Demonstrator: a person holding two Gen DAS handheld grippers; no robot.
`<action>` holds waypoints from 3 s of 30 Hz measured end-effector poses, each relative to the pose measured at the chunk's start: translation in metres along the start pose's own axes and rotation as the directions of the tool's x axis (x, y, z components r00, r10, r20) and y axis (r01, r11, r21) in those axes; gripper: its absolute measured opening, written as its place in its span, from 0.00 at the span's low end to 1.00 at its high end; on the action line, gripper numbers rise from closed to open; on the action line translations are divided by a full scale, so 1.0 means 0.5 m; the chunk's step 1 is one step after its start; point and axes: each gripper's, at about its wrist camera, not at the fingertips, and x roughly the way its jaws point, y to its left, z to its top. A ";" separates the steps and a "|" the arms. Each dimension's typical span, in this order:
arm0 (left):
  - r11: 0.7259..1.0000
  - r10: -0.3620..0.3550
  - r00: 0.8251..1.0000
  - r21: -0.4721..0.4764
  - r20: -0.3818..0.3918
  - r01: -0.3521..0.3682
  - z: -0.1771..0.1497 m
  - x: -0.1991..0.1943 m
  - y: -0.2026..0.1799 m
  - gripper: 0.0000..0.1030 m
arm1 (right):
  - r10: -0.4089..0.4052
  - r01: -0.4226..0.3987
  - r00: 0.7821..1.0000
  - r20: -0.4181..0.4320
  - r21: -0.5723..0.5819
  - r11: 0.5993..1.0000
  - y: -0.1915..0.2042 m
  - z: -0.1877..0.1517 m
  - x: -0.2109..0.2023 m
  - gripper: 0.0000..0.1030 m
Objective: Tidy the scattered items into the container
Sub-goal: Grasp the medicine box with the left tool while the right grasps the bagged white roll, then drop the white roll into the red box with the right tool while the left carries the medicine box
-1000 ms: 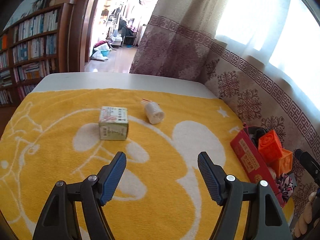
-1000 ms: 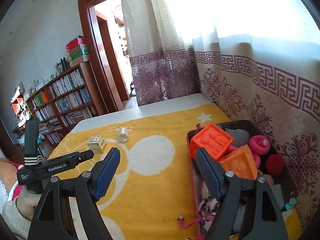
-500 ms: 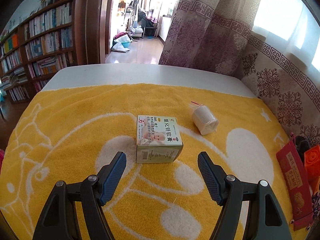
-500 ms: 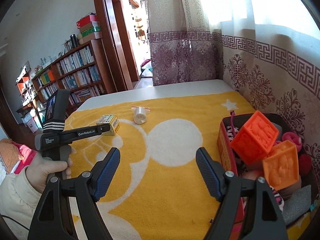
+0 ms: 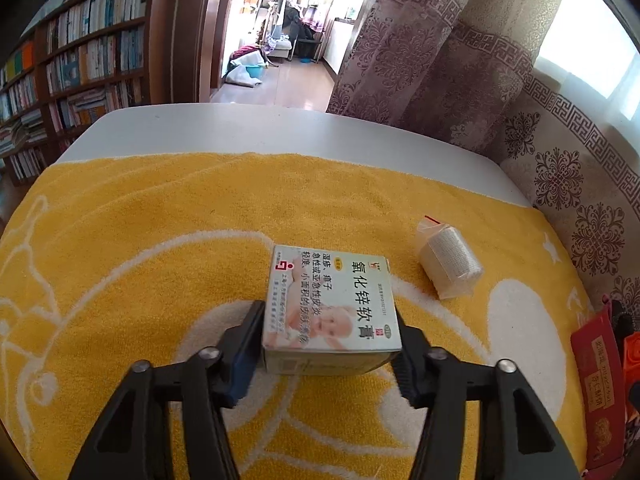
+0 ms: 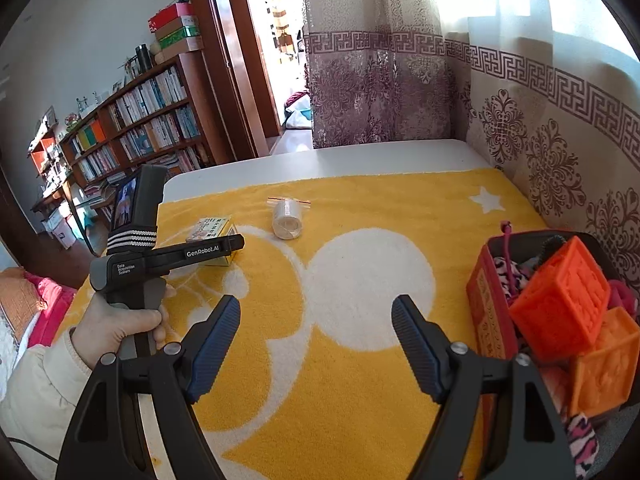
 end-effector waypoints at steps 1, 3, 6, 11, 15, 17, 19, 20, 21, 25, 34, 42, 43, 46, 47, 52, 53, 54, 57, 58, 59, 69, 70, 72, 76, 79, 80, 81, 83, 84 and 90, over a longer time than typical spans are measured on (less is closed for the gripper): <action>1.000 -0.010 1.000 -0.015 0.004 0.010 0.000 -0.003 0.009 0.53 | 0.002 -0.002 1.000 -0.010 0.009 1.000 0.002 0.009 0.014 0.79; 0.999 -0.022 1.000 -0.037 0.010 0.023 0.001 -0.008 0.023 0.53 | 0.010 -0.010 1.000 -0.023 0.023 1.000 0.005 0.027 0.043 0.79; 0.998 -0.019 0.999 -0.055 0.029 0.021 0.006 -0.017 0.035 0.53 | 0.000 0.002 0.999 -0.038 0.031 1.000 0.017 0.054 0.097 0.79; 0.997 -0.018 0.999 -0.079 0.038 0.021 0.005 -0.018 0.048 0.53 | -0.013 0.020 0.994 -0.111 0.064 0.998 0.021 0.095 0.212 0.79; 0.994 -0.013 0.999 -0.105 0.037 0.016 0.007 -0.014 0.060 0.53 | 0.000 0.018 0.986 -0.166 0.106 0.994 0.013 0.123 0.282 0.79; 0.993 -0.006 0.999 -0.118 0.038 0.010 0.007 -0.013 0.068 0.53 | -0.012 0.026 0.986 -0.167 0.083 0.996 0.019 0.139 0.302 0.79; 0.991 -0.009 0.999 -0.130 0.035 0.013 0.008 -0.010 0.075 0.53 | -0.008 0.019 0.986 -0.168 0.062 0.998 0.025 0.153 0.319 0.79; 0.991 -0.009 0.999 -0.133 0.036 0.014 0.009 -0.010 0.076 0.53 | 0.002 0.008 0.985 -0.170 0.059 0.998 0.026 0.159 0.329 0.79; 0.991 -0.008 0.999 -0.134 0.036 0.013 0.009 -0.009 0.077 0.53 | 0.016 -0.006 0.985 -0.174 0.061 0.998 0.027 0.162 0.337 0.79; 0.991 -0.007 0.999 -0.135 0.036 0.012 0.011 -0.006 0.077 0.54 | 0.032 -0.023 0.981 -0.191 0.053 0.998 0.039 0.166 0.367 0.77; 0.991 -0.005 0.999 -0.132 0.036 0.009 0.010 -0.005 0.078 0.54 | -0.029 0.024 0.979 -0.203 -0.027 0.999 0.063 0.133 0.355 0.38; 0.995 0.028 0.998 -0.092 0.055 -0.023 0.008 -0.018 0.063 0.54 | -0.037 0.034 0.993 -0.110 -0.028 0.999 0.075 0.102 0.221 0.38; 0.996 0.035 0.997 -0.085 0.063 -0.029 0.008 -0.022 0.060 0.54 | -0.032 0.030 0.995 -0.098 -0.023 0.999 0.074 0.095 0.201 0.38; 0.997 0.057 0.994 -0.055 0.091 -0.052 0.008 -0.033 0.045 0.54 | -0.011 0.010 0.998 -0.057 -0.018 1.000 0.076 0.074 0.143 0.38; 0.997 0.064 0.993 -0.042 0.100 -0.060 0.007 -0.037 0.038 0.54 | -0.007 0.006 0.999 -0.042 -0.023 1.000 0.077 0.067 0.123 0.38; 0.996 0.088 0.985 0.013 0.151 -0.091 0.001 -0.062 0.007 0.54 | -0.017 0.019 0.999 0.036 -0.064 0.998 0.081 0.036 0.028 0.38; 0.995 0.091 0.983 0.025 0.160 -0.096 -0.001 -0.067 0.001 0.54 | -0.015 0.018 0.999 0.047 -0.061 0.998 0.076 0.030 0.011 0.38; 0.995 0.091 0.982 0.036 0.165 -0.098 -0.003 -0.071 -0.006 0.54 | -0.013 0.016 0.998 0.059 -0.057 0.998 0.069 0.024 -0.007 0.38; 0.995 0.073 0.982 0.060 0.172 -0.084 -0.007 -0.083 -0.024 0.54 | -0.025 0.028 0.995 0.095 -0.036 0.999 0.040 0.002 -0.061 0.38; 0.995 0.064 0.982 0.066 0.178 -0.077 -0.007 -0.089 -0.031 0.54 | -0.031 0.034 0.994 0.107 -0.026 0.999 0.026 -0.005 -0.080 0.38; 0.995 0.056 0.981 0.073 0.185 -0.070 -0.008 -0.097 -0.037 0.54 | -0.041 0.043 0.992 0.119 -0.015 0.999 0.011 -0.013 -0.100 0.38; 0.984 -0.084 0.975 0.169 0.207 0.049 -0.044 -0.182 -0.142 0.54 | -0.251 0.225 0.947 0.200 0.146 0.963 -0.191 -0.089 -0.285 0.38; 0.981 -0.104 0.974 0.182 0.200 0.067 -0.050 -0.188 -0.158 0.54 | -0.272 0.242 0.942 0.198 0.163 0.957 -0.211 -0.095 -0.294 0.38; 0.972 -0.142 0.972 0.211 0.188 0.101 -0.066 -0.202 -0.190 0.54 | -0.300 0.264 0.934 0.194 0.193 0.945 -0.246 -0.105 -0.308 0.38; 0.951 -0.204 0.964 0.267 0.172 0.154 -0.100 -0.232 -0.251 0.54 | -0.365 0.322 0.916 0.166 0.239 0.916 -0.296 -0.125 -0.308 0.38; 0.936 -0.245 0.957 0.296 0.156 0.191 -0.123 -0.251 -0.289 0.54 | -0.441 0.404 0.890 0.114 0.251 0.880 -0.324 -0.135 -0.286 0.38; 0.931 -0.258 0.954 0.303 0.151 0.203 -0.130 -0.256 -0.300 0.54 | -0.454 0.420 0.885 0.105 0.244 0.874 -0.332 -0.139 -0.279 0.38; 0.926 -0.271 0.952 0.309 0.144 0.217 -0.137 -0.260 -0.311 0.54 | -0.458 0.427 0.884 0.096 0.238 0.873 -0.338 -0.141 -0.271 0.38; 0.915 -0.296 0.947 0.321 0.127 0.243 -0.150 -0.266 -0.333 0.54 | -0.448 0.420 0.890 0.082 0.231 0.878 -0.350 -0.143 -0.256 0.38; 0.911 -0.309 0.944 0.322 0.117 0.258 -0.157 -0.268 -0.343 0.54 | -0.444 0.418 0.893 0.077 0.229 0.879 -0.356 -0.142 -0.248 0.38; 0.881 -0.367 0.928 0.342 0.056 0.328 -0.195 -0.273 -0.403 0.54 | -0.377 0.354 0.923 0.071 0.223 0.908 -0.381 -0.147 -0.221 0.38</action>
